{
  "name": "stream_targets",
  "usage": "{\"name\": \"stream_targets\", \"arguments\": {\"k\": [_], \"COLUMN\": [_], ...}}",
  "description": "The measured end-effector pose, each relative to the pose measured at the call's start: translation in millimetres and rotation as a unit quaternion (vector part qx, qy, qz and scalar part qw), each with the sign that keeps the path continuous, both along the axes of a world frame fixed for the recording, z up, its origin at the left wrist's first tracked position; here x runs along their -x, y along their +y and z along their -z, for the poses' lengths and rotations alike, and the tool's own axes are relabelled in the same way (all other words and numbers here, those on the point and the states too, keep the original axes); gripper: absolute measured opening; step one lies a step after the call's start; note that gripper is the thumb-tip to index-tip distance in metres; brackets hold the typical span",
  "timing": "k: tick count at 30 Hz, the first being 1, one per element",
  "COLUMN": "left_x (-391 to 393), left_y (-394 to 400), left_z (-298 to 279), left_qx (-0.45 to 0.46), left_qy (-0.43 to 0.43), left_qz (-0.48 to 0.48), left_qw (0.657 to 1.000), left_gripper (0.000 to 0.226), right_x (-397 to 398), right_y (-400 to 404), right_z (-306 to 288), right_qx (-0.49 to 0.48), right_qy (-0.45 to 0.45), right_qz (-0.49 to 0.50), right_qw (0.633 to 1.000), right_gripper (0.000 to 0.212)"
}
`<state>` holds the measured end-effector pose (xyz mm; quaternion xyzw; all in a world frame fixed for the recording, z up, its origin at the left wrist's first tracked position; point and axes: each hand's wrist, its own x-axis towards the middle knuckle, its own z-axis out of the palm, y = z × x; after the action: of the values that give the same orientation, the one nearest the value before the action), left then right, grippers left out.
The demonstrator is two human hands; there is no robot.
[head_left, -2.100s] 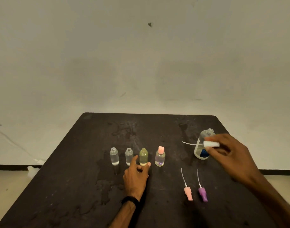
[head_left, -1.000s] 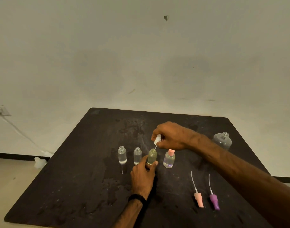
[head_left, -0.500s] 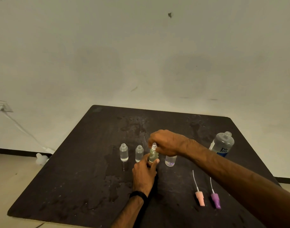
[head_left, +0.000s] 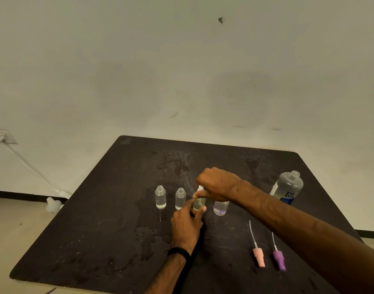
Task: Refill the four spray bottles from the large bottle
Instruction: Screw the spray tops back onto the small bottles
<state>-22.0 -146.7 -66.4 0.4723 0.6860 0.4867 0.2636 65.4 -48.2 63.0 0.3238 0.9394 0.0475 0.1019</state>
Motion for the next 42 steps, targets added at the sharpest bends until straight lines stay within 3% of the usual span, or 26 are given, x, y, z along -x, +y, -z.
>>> {"name": "stream_targets", "arguments": {"k": [3,10,21,23,27,30,33,36,42], "left_x": [-1,-1,1,0,0,0,1,1,1], "left_y": [0,-2,0,0,-1,0,-1,-2,-1], "left_z": [-1,-3,-2,-2,-2,-3,-4,-3,-5], "left_qx": [-0.003,-0.005,-0.009,-0.006,0.003,0.005,-0.005,-0.004,0.000], "left_qy": [0.001,-0.001,-0.009,-0.011,-0.009,-0.018,-0.014,-0.005,-0.014], "left_qz": [0.002,0.008,0.012,0.012,0.011,0.009,0.010,0.013,0.015], "left_qw": [1.000,1.000,1.000,1.000,1.000,1.000,1.000,1.000,1.000], "left_gripper": [0.016,0.014,0.021,0.020,0.024,0.017,0.016,0.018,0.022], "right_x": [0,-1,0,0,-2,-5,-4,0,6], "right_y": [2,5,10,9,6,4,4,5,4], "right_z": [2,-1,-5,-5,-1,-1,-11,-11,-11], "right_qx": [-0.006,0.057,0.085,0.068,-0.019,-0.032,0.038,0.071,0.044], "right_qy": [-0.007,0.017,0.033,0.023,-0.029,-0.017,0.032,0.016,-0.016], "right_qz": [0.004,-0.029,-0.049,-0.030,-0.012,0.002,-0.030,-0.045,-0.015], "right_qw": [1.000,0.998,0.995,0.997,0.999,0.999,0.998,0.996,0.999], "right_gripper": [0.059,0.020,0.014,0.022,0.057,0.070,0.049,0.027,0.025]}}
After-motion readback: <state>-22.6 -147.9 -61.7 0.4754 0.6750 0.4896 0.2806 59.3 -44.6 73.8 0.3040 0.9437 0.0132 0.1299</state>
